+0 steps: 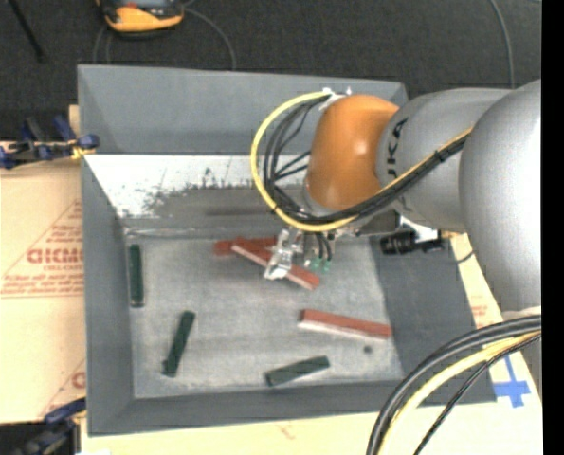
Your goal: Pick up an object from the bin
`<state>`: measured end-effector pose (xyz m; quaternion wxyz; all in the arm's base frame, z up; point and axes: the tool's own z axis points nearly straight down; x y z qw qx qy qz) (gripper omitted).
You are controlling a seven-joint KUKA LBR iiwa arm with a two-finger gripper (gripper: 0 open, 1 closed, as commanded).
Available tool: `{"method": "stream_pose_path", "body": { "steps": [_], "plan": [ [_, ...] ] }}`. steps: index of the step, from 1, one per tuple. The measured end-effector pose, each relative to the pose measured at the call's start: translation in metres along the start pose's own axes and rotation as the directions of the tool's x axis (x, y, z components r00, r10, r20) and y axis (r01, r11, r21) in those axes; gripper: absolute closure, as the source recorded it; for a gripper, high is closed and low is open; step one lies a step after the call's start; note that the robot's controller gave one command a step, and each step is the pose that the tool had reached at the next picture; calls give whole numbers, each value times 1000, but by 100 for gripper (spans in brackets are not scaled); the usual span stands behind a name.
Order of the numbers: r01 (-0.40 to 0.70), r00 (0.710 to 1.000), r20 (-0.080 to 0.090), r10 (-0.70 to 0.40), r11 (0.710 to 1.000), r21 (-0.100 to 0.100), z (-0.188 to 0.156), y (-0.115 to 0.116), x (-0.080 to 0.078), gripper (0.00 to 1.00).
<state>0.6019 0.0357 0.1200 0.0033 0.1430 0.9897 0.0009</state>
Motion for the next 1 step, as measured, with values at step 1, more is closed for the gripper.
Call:
{"method": "stream_pose_path", "body": {
  "steps": [1],
  "plan": [
    [0, 1000, -7, 0, 1000, 2, -8, -1, 1, 100]
  ]
}}
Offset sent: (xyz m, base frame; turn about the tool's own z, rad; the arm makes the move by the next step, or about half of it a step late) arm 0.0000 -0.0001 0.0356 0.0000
